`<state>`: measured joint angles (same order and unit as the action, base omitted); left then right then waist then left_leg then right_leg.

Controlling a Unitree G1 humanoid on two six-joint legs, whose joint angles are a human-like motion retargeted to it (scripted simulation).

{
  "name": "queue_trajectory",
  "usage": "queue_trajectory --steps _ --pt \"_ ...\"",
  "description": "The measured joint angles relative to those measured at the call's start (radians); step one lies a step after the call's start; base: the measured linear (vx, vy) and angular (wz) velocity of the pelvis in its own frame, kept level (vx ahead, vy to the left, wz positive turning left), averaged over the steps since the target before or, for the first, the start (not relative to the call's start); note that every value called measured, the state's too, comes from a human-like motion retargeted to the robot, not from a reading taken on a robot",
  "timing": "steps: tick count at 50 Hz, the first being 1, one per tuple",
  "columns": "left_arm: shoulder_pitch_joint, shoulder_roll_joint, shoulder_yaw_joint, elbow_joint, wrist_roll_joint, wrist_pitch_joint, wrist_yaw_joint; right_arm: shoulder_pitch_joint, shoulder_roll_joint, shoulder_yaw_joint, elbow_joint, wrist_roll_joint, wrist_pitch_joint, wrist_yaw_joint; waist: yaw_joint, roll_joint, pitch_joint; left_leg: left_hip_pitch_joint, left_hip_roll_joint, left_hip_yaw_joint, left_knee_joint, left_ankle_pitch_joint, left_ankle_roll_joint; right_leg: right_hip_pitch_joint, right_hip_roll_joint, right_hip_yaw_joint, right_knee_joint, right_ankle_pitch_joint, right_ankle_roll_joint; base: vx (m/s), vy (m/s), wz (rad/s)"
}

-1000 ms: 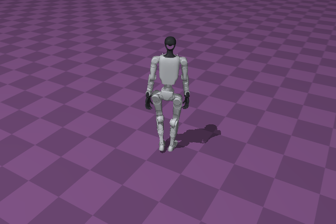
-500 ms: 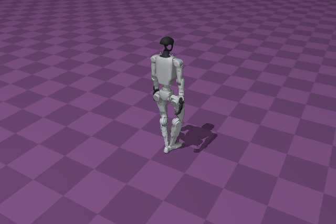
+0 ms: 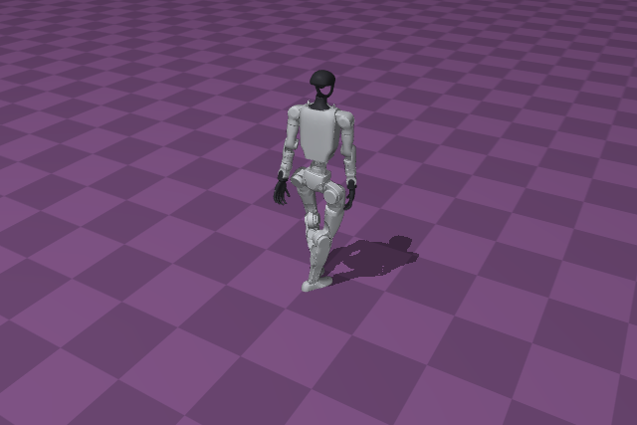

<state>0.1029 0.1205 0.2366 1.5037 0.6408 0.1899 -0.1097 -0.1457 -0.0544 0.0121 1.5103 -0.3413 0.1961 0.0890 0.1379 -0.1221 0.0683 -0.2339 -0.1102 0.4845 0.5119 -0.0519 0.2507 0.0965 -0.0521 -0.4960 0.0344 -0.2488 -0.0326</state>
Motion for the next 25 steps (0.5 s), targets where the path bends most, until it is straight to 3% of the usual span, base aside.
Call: queue_trajectory --steps 5,7,10,14,18,22,25 --pt "0.022 -0.007 0.059 0.029 -0.078 0.007 -0.02 -0.053 0.003 0.025 -0.087 -0.014 0.017 0.038 0.007 0.03 0.004 -0.001 -0.01 -0.143 -0.174 -0.037 -0.096 0.046 0.04 0.001 -0.023 -0.01 0.022 0.22 0.11 -0.07" --pt "0.024 -0.016 0.07 0.034 -0.103 0.007 -0.012 -0.054 0.003 0.043 -0.122 -0.004 0.015 0.05 0.01 0.036 0.009 0.011 -0.016 -0.159 -0.193 0.011 -0.077 0.075 0.049 0.017 -0.028 -0.019 0.034 0.36 0.16 -0.23" --pt "0.021 -0.027 0.072 0.049 -0.126 0.008 -0.006 -0.031 0.005 0.065 -0.158 -0.007 0.002 0.059 0.001 0.027 -0.001 0.034 -0.013 -0.101 -0.169 -0.038 0.011 0.116 0.04 0.028 -0.022 -0.036 0.06 0.43 0.12 -0.29" --pt "-0.01 -0.037 0.051 0.056 -0.133 0.016 -0.007 0.023 0.021 0.072 -0.144 -0.043 -0.011 0.028 -0.001 0.046 -0.029 0.082 0.025 -0.074 -0.161 -0.067 0.011 0.122 0.029 0.02 0.086 -0.028 0.101 0.42 0.1 -0.63" --pt "-0.077 -0.04 -0.001 0.024 -0.124 0.014 0.004 0.066 0.018 0.053 -0.071 -0.037 -0.039 -0.064 -0.013 0.087 -0.052 0.133 0.06 -0.084 -0.208 -0.066 0.011 0.047 0.027 -0.012 0.304 0.088 0.12 0.33 0.11 -0.44" --pt "-0.155 -0.037 -0.074 -0.034 -0.126 0.009 0.047 0.105 -0.011 0.02 0.002 -0.068 -0.004 -0.076 -0.072 0.142 -0.058 0.194 0.076 -0.113 -0.282 -0.043 0.011 -0.088 0.022 -0.04 0.529 0.026 0.154 0.28 0.12 0.16" --pt "-0.209 -0.028 -0.131 -0.095 -0.119 -0.009 0.058 0.148 -0.04 -0.02 0.038 -0.069 0.024 -0.037 -0.101 0.158 -0.063 0.23 0.071 -0.107 -0.331 -0.035 0.011 -0.173 0.04 -0.038 0.552 -0.042 0.166 0.27 0.07 0.16"
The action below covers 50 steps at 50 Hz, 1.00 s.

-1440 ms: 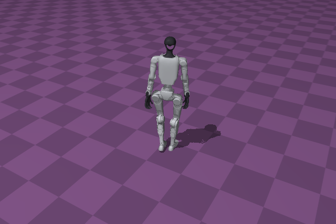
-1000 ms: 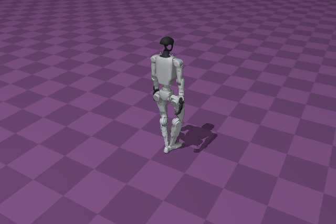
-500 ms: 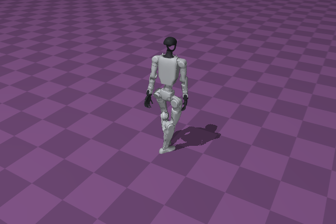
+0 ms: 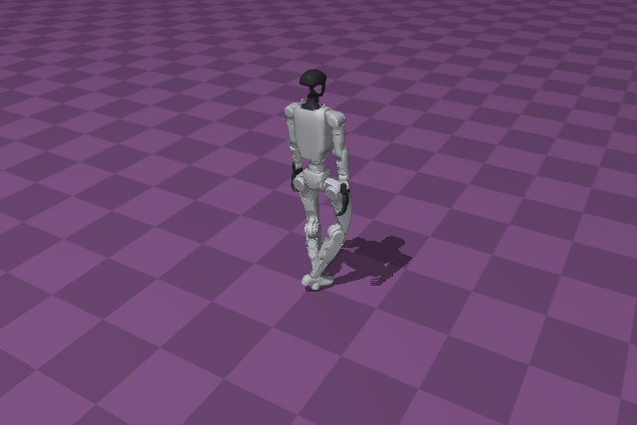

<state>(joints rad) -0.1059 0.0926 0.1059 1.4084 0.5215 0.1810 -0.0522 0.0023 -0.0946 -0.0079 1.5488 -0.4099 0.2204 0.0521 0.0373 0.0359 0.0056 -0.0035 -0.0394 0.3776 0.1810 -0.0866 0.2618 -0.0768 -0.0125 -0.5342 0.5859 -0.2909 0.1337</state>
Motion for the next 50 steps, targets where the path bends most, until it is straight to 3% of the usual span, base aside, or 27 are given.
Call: queue_trajectory --steps 7,10,12,14,20,25,27,30,33,36,38,43,47,50 --pt "-0.075 0.041 -0.087 -0.198 0.003 -0.058 -0.007 0.032 -0.016 -0.069 0.109 0.141 0.019 0.014 -0.039 -0.031 0.025 0.083 -0.035 0.034 -0.031 -0.036 0.0 -0.122 0.042 0.114 -0.159 -0.193 -0.062 0.3 -0.06 0.01" --pt "-0.082 0.057 -0.104 -0.245 -0.01 -0.09 0.0 0.008 -0.01 -0.075 0.151 0.204 0.055 0.042 -0.035 -0.048 0.052 0.123 -0.036 0.042 0.02 -0.081 0.0 -0.103 0.066 0.181 -0.221 -0.21 -0.107 0.36 -0.13 -0.25" --pt "-0.073 0.057 -0.107 -0.262 -0.004 -0.094 -0.013 -0.005 -0.002 -0.078 0.151 0.234 0.062 0.06 -0.021 -0.054 0.062 0.151 -0.027 0.056 0.07 -0.115 0.0 -0.069 0.081 0.198 -0.248 -0.214 -0.171 0.48 -0.17 -0.41" --pt "-0.059 0.053 -0.098 -0.275 0.018 -0.096 -0.037 -0.032 0.005 -0.073 0.147 0.258 0.044 0.056 0.005 -0.065 0.069 0.16 -0.016 0.082 0.142 -0.13 0.0 -0.033 0.085 0.196 -0.243 -0.281 -0.19 0.52 -0.22 -0.46" --pt "0.031 0.019 0.005 -0.245 0.103 -0.09 -0.033 -0.131 0.024 -0.023 0.088 0.194 0.041 0.0 0.057 -0.104 0.108 0.005 0.048 0.085 0.591 0.084 0.0 0.041 0.056 0.248 -0.299 -0.305 -0.195 0.29 -0.1 -0.09" --pt "0.085 0.007 0.166 -0.065 0.007 -0.04 -0.035 -0.216 0.025 -0.003 0.023 0.103 0.051 -0.015 0.09 -0.118 0.117 -0.155 0.15 0.057 0.863 -0.221 0.0 0.104 0.059 0.227 -0.406 -0.281 -0.222 0.27 -0.18 0.16" --pt "0.087 0.022 0.225 0.038 -0.066 -0.004 -0.048 -0.239 0.039 -0.023 -0.032 0.087 0.05 -0.019 0.092 -0.121 0.112 -0.221 0.138 0.067 0.838 -0.327 0.0 0.107 0.046 0.195 -0.444 -0.255 -0.201 -0.04 0.37 0.5" --pt "0.083 0.064 0.252 0.183 -0.215 0.075 -0.063 -0.262 0.067 -0.038 -0.116 0.149 0.05 -0.036 0.069 -0.142 0.091 -0.359 0.015 0.019 0.721 -0.355 0.0 0.079 -0.008 0.133 -0.491 -0.211 -0.148 -0.16 0.46 0.94" --pt "0.058 0.088 0.247 0.222 -0.335 0.14 -0.04 -0.289 0.082 -0.036 -0.195 0.215 0.029 -0.028 0.045 -0.165 0.095 -0.434 -0.034 0.022 0.6 -0.397 0.0 0.058 -0.039 0.102 -0.507 -0.215 -0.121 -0.04 0.2 0.86" --pt "0.023 0.068 0.218 0.18 -0.366 0.093 -0.012 -0.315 0.077 -0.026 -0.244 0.234 0.014 0.001 0.035 -0.171 0.103 -0.467 -0.103 -0.006 0.438 -0.352 -0.023 0.026 -0.067 0.085 -0.49 -0.228 -0.082 0.01 0.23 0.44" --pt "0.0 0.06 0.188 0.141 -0.329 0.055 -0.028 -0.325 0.08 -0.005 -0.254 0.225 0.014 0.018 0.052 -0.197 0.115 -0.427 -0.067 0.052 0.432 -0.427 -0.007 0.029 -0.066 0.112 -0.479 -0.246 -0.082 0.2 -0.11 -0.47" --pt "-0.065 0.055 0.109 0.026 -0.165 0.038 -0.096 -0.321 0.097 0.032 -0.241 0.129 0.03 0.074 0.063 -0.214 0.118 -0.379 -0.059 0.005 0.384 -0.534 0.0 0.055 -0.045 0.111 -0.464 -0.244 -0.062 0.29 -0.06 -0.38" --pt "-0.149 0.071 0.053 -0.014 -0.123 0.022 -0.095 -0.292 0.101 0.069 -0.193 0.063 0.036 0.114 0.061 -0.21 0.113 -0.327 -0.056 -0.025 0.305 -0.545 0.0 0.043 -0.065 0.039 -0.376 -0.182 -0.007 0.16 0.07 -0.25" --pt "-0.235 0.094 0.029 -0.019 -0.14 0.019 -0.116 -0.282 0.097 0.081 -0.144 0.01 0.038 0.103 0.018 -0.18 0.107 -0.296 -0.049 -0.06 0.228 -0.521 0.0 -0.04 -0.076 0.061 -0.197 -0.08 0.075 0.11 0.18 0.03"
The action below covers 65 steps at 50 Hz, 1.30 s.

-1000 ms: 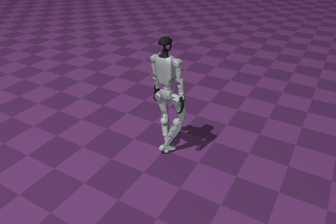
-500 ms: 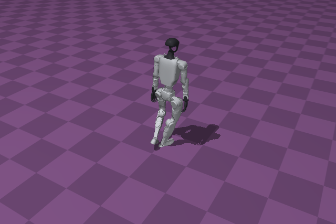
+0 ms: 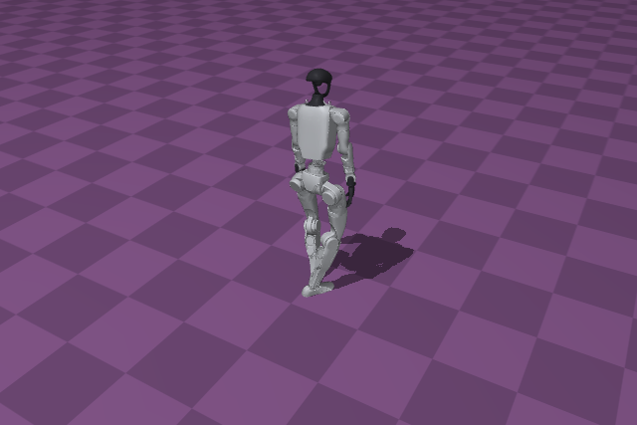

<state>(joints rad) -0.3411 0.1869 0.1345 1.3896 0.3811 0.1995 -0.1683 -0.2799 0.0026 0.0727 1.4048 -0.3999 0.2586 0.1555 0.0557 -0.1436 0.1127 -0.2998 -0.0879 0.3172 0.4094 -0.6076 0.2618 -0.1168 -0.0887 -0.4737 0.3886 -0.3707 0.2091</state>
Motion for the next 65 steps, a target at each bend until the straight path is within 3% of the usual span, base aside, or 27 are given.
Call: queue_trajectory --steps 5,10,13,19,25,28,32,36,40,43,45,47,48,49,50,53,55,60,62,65 --pt "-0.119 0.046 -0.008 -0.048 0.021 -0.019 0.008 0.027 -0.021 0.009 0.06 0.021 -0.009 -0.108 -0.131 0.065 0.008 0.032 0.018 -0.032 -0.098 0.063 -0.004 -0.148 -0.011 -0.029 0.363 -0.033 0.013 0.01 0.21 0.44" --pt "-0.217 0.071 -0.022 -0.118 0.05 -0.025 0.015 0.094 -0.063 -0.03 0.12 0.036 -0.003 -0.054 -0.21 0.087 0.019 0.07 0.045 -0.03 -0.149 0.086 -0.046 -0.226 0.01 -0.064 0.47 -0.079 -0.006 0.14 0.01 0.47" --pt "-0.243 0.049 -0.033 -0.169 0.025 -0.06 0.026 0.146 -0.094 -0.07 0.159 0.047 0.018 -0.004 -0.221 0.094 0.017 0.088 0.045 -0.043 -0.168 0.085 -0.052 -0.265 0.004 -0.095 0.448 -0.11 -0.046 0.24 -0.04 0.36" --pt "-0.229 0.018 -0.048 -0.239 -0.057 -0.141 0.017 0.213 -0.137 -0.102 0.19 0.068 0.029 0.046 -0.221 0.082 0.015 0.114 0.011 -0.049 -0.174 0.06 0.0 -0.337 -0.007 -0.089 0.331 -0.176 -0.127 0.2 -0.06 -0.06" --pt "-0.095 0.003 -0.074 -0.234 -0.042 -0.136 0.012 0.232 -0.144 -0.12 0.148 0.026 0.016 0.058 -0.176 0.105 0.02 0.18 0.058 -0.005 -0.139 0.01 0.0 -0.27 0.058 -0.087 0.239 -0.138 -0.288 0.33 -0.16 -0.45" --pt "0.016 -0.041 -0.04 -0.176 0.02 -0.123 0.053 0.224 -0.136 -0.134 0.13 0.041 0.005 0.036 -0.145 0.109 0.02 0.24 0.061 0.052 -0.113 0.028 0.0 -0.193 0.102 -0.018 0.159 -0.142 -0.297 0.39 -0.06 -0.5" --pt "0.162 -0.081 0.01 -0.025 0.047 -0.12 0.113 0.204 -0.112 -0.132 0.088 0.091 -0.015 0.029 -0.104 0.101 0.018 0.259 0.071 0.103 0.029 0.201 0.0 -0.084 0.115 0.03 0.049 -0.124 -0.294 0.39 -0.04 -0.38" --pt "0.267 -0.069 0.049 0.13 0.057 -0.096 0.128 0.166 -0.089 -0.119 0.014 0.126 -0.028 0.018 -0.044 0.07 0.024 0.162 0.13 0.117 0.372 0.381 0.0 0.04 0.131 0.07 -0.099 -0.107 -0.322 0.39 -0.23 -0.22" --pt "0.345 -0.046 0.091 0.207 0.138 -0.035 0.17 0.123 -0.09 -0.102 -0.07 0.112 -0.043 0.03 0.022 0.063 0.025 0.069 0.198 0.103 0.598 0.377 0.0 0.124 0.155 0.098 -0.213 -0.056 -0.366 0.36 -0.26 -0.07" --pt "0.392 -0.034 0.1 0.214 0.232 -0.005 0.105 0.082 -0.095 -0.074 -0.132 0.084 -0.039 0.029 0.061 0.075 0.025 0.049 0.236 0.152 0.529 0.383 0.0 0.169 0.173 0.098 -0.276 -0.016 -0.392 0.22 0.08 -0.21" --pt "0.426 -0.028 0.115 0.206 0.269 0.009 0.032 0.062 -0.095 -0.048 -0.17 0.078 -0.042 0.025 0.067 0.082 0.019 0.049 0.199 0.179 0.363 0.445 0.0 0.186 0.165 0.086 -0.3 0.005 -0.378 -0.04 0.58 0.28" --pt "0.458 -0.034 0.136 0.197 0.264 0.017 -0.025 0.059 -0.097 -0.022 -0.215 0.075 -0.047 0.028 0.05 0.096 -0.007 0.047 0.069 0.129 0.079 0.661 -0.006 0.172 0.123 0.034 -0.3 0.003 -0.322 -0.14 0.79 0.85" --pt "0.465 -0.035 0.147 0.195 0.247 0.02 -0.04 0.056 -0.1 -0.014 -0.242 0.07 -0.051 0.034 0.039 0.11 -0.019 0.047 0.031 0.056 -0.019 0.83 -0.024 0.161 0.119 0.014 -0.28 -0.026 -0.301 -0.02 0.4 0.65" --pt "0.468 -0.037 0.162 0.194 0.225 0.026 -0.046 0.054 -0.1 -0.005 -0.269 0.062 -0.055 0.042 0.033 0.109 -0.024 0.038 0.01 0.002 -0.041 0.909 -0.018 0.148 0.114 0.019 -0.253 -0.043 -0.292 0.07 0.08 0.32" --pt "0.471 -0.038 0.177 0.194 0.199 0.032 -0.046 0.053 -0.097 0.003 -0.295 0.052 -0.06 0.049 0.029 0.1 -0.026 0.026 -0.002 -0.042 -0.025 0.942 0.0 0.133 0.11 0.039 -0.222 -0.054 -0.289 0.23 -0.21 -0.26" --pt "0.443 -0.024 0.192 0.204 0.115 0.063 -0.033 0.051 -0.076 0.025 -0.335 0.028 -0.079 0.057 0.046 0.095 -0.021 0.0 0.096 0.041 0.106 0.883 0.0 0.129 0.145 0.061 -0.156 -0.078 -0.303 0.31 -0.26 -0.79" --pt "0.413 -0.03 0.185 0.191 0.085 0.084 -0.003 0.062 -0.058 0.039 -0.324 0.024 -0.086 0.041 0.041 0.105 -0.019 -0.001 0.108 0.006 0.126 0.861 0.0 0.127 0.157 0.043 -0.116 -0.045 -0.305 0.14 -0.02 -0.64" --pt "0.338 -0.054 0.1 0.062 0.137 0.019 0.015 0.092 -0.035 0.02 -0.2 0.019 -0.083 0.007 0.082 0.123 -0.005 0.06 0.135 0.01 0.083 0.842 0.0 0.004 0.093 0.007 0.167 0.308 -0.348 0.15 0.03 -0.9" --pt "0.315 -0.052 0.059 0.013 0.145 0.003 0.035 0.122 -0.042 0.013 -0.139 0.025 -0.091 -0.015 0.062 0.124 -0.01 0.087 0.125 0.018 0.063 0.845 0.0 -0.013 0.071 -0.029 0.188 0.351 -0.326 0.31 0.07 -0.19" --pt "0.274 -0.042 0.005 -0.049 0.145 -0.009 0.064 0.169 -0.059 -0.024 -0.03 0.042 -0.087 -0.053 0.015 0.109 -0.008 0.143 0.102 0.035 0.053 0.834 0.0 -0.028 0.088 0.023 0.077 0.331 -0.346 0.35 -0.01 0.44"
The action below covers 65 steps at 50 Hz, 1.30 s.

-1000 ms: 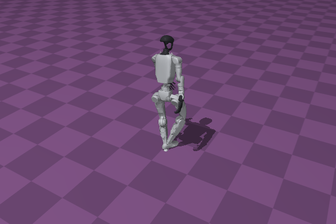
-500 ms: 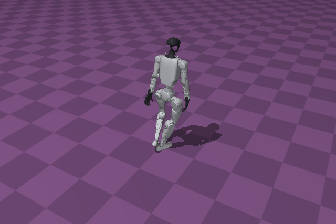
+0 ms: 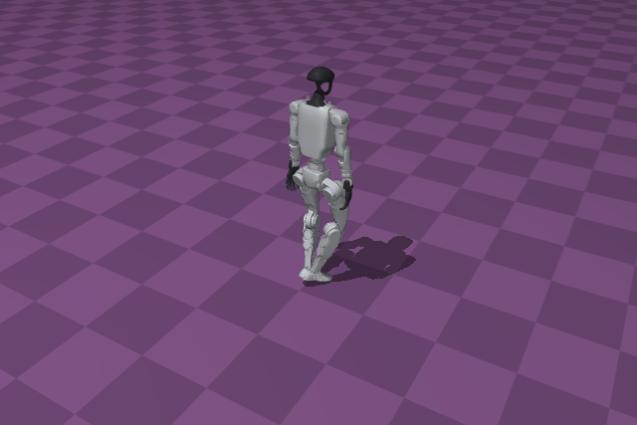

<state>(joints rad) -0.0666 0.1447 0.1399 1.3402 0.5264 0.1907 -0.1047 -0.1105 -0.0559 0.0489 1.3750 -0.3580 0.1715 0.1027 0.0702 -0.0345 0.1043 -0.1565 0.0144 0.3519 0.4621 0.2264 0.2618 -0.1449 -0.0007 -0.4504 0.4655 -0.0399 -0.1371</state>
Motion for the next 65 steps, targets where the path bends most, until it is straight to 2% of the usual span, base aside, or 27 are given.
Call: queue_trajectory --steps 2,7,10,12,13,15,18,22,25,28,30,33,34,35,36,40,42,44,48,50,55,60,63,65 --pt "-0.028 0.003 -0.025 -0.047 0.001 -0.011 0.004 0.029 -0.014 -0.039 0.076 0.011 0.018 0.002 -0.037 -0.018 0.013 0.033 -0.026 -0.028 0.016 -0.019 0.0 0.005 -0.005 0.013 -0.108 0.011 -0.029 0.38 -0.1 0.86" --pt "-0.079 0.017 -0.051 -0.165 -0.03 -0.047 0.002 0.097 -0.056 -0.105 0.209 0.033 0.063 0.067 -0.069 -0.066 0.029 0.068 -0.042 -0.036 0.149 -0.099 0.0 0.079 -0.019 0.016 -0.302 0.03 -0.057 0.41 -0.22 0.33" --pt "-0.085 0.023 -0.067 -0.221 -0.063 -0.072 0.025 0.12 -0.079 -0.15 0.256 0.013 0.106 0.104 -0.057 -0.074 0.024 0.061 -0.008 -0.01 0.271 -0.15 0.0 0.136 -0.03 -0.11 -0.326 0.124 -0.107 0.41 -0.14 -0.07" --pt "-0.079 0.021 -0.066 -0.237 -0.072 -0.087 0.034 0.128 -0.089 -0.174 0.272 0.003 0.137 0.118 -0.047 -0.072 0.026 0.062 0.012 -0.008 0.352 -0.197 0.0 0.138 -0.035 -0.06 -0.326 0.227 -0.121 0.44 -0.14 -0.18" --pt "-0.072 0.021 -0.06 -0.238 -0.073 -0.09 0.037 0.129 -0.092 -0.18 0.277 0.004 0.147 0.123 -0.043 -0.063 0.027 0.066 0.032 -0.008 0.385 -0.213 0.0 0.134 -0.017 0.021 -0.304 0.2 -0.121 0.45 -0.11 -0.29" --pt "-0.05 0.012 -0.041 -0.225 -0.067 -0.089 0.044 0.126 -0.095 -0.181 0.288 0.016 0.16 0.132 -0.023 -0.046 0.027 0.075 0.071 0.005 0.444 -0.232 0.0 0.136 0.002 0.048 -0.26 0.15 -0.121 0.38 -0.04 -0.45" --pt "-0.01 -0.012 -0.007 -0.156 -0.066 -0.088 0.061 0.106 -0.089 -0.181 0.28 0.033 0.175 0.129 0.005 -0.02 0.029 0.063 0.111 0.015 0.53 -0.173 0.0 0.17 0.016 0.037 -0.259 0.119 -0.121 0.28 0.0 -0.45" --pt "0.044 -0.028 0.031 -0.02 -0.041 -0.064 0.03 0.069 -0.063 -0.164 0.226 0.038 0.146 0.126 0.026 -0.003 0.019 -0.002 0.14 -0.008 0.621 -0.069 0.0 0.198 0.047 0.079 -0.293 0.116 -0.121 0.22 0.02 -0.1" --pt "0.089 -0.025 0.043 0.075 -0.004 -0.045 -0.017 0.032 -0.038 -0.139 0.171 0.034 0.128 0.115 0.039 -0.007 0.007 -0.015 0.149 0.058 0.544 -0.145 0.0 0.21 0.049 0.074 -0.314 0.118 -0.121 0.13 0.25 0.13" --pt "0.137 -0.026 0.062 0.156 0.048 -0.02 -0.063 0.007 -0.016 -0.096 0.107 0.026 0.105 0.114 0.035 -0.014 -0.013 0.008 0.065 0.168 0.219 -0.209 0.0 0.208 0.008 0.067 -0.326 0.137 -0.074 -0.02 0.62 0.54" --pt "0.164 -0.035 0.072 0.19 0.076 -0.007 -0.084 -0.01 -0.013 -0.074 0.059 0.017 0.093 0.113 0.003 0.003 -0.036 0.004 -0.034 0.144 -0.081 -0.156 -0.066 0.175 -0.012 0.041 -0.305 0.133 -0.039 0.01 0.52 1.01" --pt "0.192 -0.028 0.092 0.218 0.089 -0.001 -0.122 -0.04 -0.01 -0.04 -0.013 -0.004 0.08 0.116 -0.01 0.065 -0.035 -0.006 -0.03 -0.068 -0.278 -0.102 -0.33 0.175 0.066 0.039 -0.251 0.073 -0.028 0.29 0.11 0.41" --pt "0.196 -0.028 0.099 0.223 0.089 0.002 -0.132 -0.049 -0.012 -0.032 -0.034 -0.012 0.074 0.115 -0.016 0.077 -0.033 -0.014 -0.023 -0.108 -0.297 -0.11 -0.355 0.176 0.075 0.033 -0.23 0.052 -0.019 0.25 0.05 0.36" --pt "0.199 -0.029 0.105 0.227 0.088 0.005 -0.141 -0.058 -0.014 -0.025 -0.055 -0.019 0.068 0.114 -0.021 0.084 -0.031 -0.023 -0.017 -0.138 -0.306 -0.126 -0.353 0.176 0.079 0.028 -0.206 0.03 -0.008 0.27 0.08 0.25" --pt "0.198 -0.031 0.11 0.226 0.085 0.009 -0.143 -0.065 -0.015 -0.018 -0.071 -0.023 0.062 0.11 -0.022 0.089 -0.028 -0.025 -0.017 -0.132 -0.304 -0.133 -0.319 0.166 0.084 0.038 -0.171 0.009 0.006 0.29 0.1 0.11" --pt "0.195 -0.034 0.103 0.207 0.067 0.01 -0.145 -0.064 -0.019 0.018 -0.119 -0.015 0.052 0.102 0.001 0.081 -0.035 -0.03 -0.023 -0.029 -0.252 -0.185 -0.112 0.155 0.028 -0.017 -0.033 -0.077 0.059 0.34 0.11 -0.22" --pt "0.175 -0.033 0.094 0.197 0.066 0.015 -0.14 -0.048 -0.022 0.014 -0.128 -0.032 0.05 0.113 0.011 0.069 -0.043 -0.064 -0.033 -0.057 -0.17 -0.239 -0.063 0.13 -0.009 -0.016 0.055 -0.075 0.098 0.29 0.13 -0.21" --pt "0.145 -0.031 0.08 0.172 0.061 0.025 -0.119 -0.024 -0.016 0.01 -0.132 -0.038 0.045 0.101 0.016 0.06 -0.037 -0.078 -0.043 -0.063 -0.106 -0.272 -0.03 0.112 -0.049 -0.027 0.139 -0.025 0.139 0.3 0.08 -0.04" --pt "0.078 -0.024 0.006 0.137 0.0 0.001 -0.033 0.032 -0.026 -0.004 -0.087 -0.03 0.027 0.069 0.014 0.07 -0.042 -0.035 -0.038 -0.059 -0.12 -0.303 -0.001 0.07 -0.115 -0.078 0.299 0.145 0.177 0.32 0.09 0.13" --pt "0.043 -0.028 -0.011 0.118 -0.022 -0.007 0.004 0.056 -0.03 -0.018 -0.049 -0.041 0.034 0.029 -0.011 0.082 -0.044 -0.006 -0.036 -0.067 -0.152 -0.302 -0.002 0.041 -0.129 -0.08 0.364 0.171 0.177 0.29 0.07 0.26" --pt "-0.027 -0.029 -0.045 0.045 -0.044 -0.034 0.013 0.111 -0.045 -0.067 0.077 -0.017 0.043 -0.018 -0.072 0.096 -0.053 0.06 -0.037 -0.092 -0.24 -0.295 -0.021 -0.02 -0.104 -0.062 0.281 0.018 0.202 0.3 -0.04 0.3" --pt "-0.085 -0.017 -0.08 -0.038 -0.05 -0.054 0.012 0.145 -0.08 -0.115 0.203 0.026 0.043 0.032 -0.081 0.065 -0.056 0.117 -0.077 -0.093 -0.303 -0.307 -0.02 -0.07 -0.079 -0.002 0.036 -0.15 0.138 0.28 -0.08 -0.06" --pt "-0.105 -0.008 -0.093 -0.083 -0.053 -0.065 0.017 0.152 -0.096 -0.133 0.263 0.053 0.058 0.038 -0.065 0.035 -0.042 0.176 -0.111 -0.084 -0.35 -0.324 -0.021 -0.071 -0.058 0.069 -0.108 -0.187 0.127 0.27 -0.1 -0.24" --pt "-0.107 -0.003 -0.099 -0.107 -0.057 -0.072 0.016 0.157 -0.101 -0.139 0.287 0.06 0.065 0.047 -0.053 0.018 -0.037 0.217 -0.129 -0.084 -0.379 -0.337 -0.027 -0.058 -0.053 0.059 -0.169 -0.095 0.091 0.36 -0.15 -0.28"
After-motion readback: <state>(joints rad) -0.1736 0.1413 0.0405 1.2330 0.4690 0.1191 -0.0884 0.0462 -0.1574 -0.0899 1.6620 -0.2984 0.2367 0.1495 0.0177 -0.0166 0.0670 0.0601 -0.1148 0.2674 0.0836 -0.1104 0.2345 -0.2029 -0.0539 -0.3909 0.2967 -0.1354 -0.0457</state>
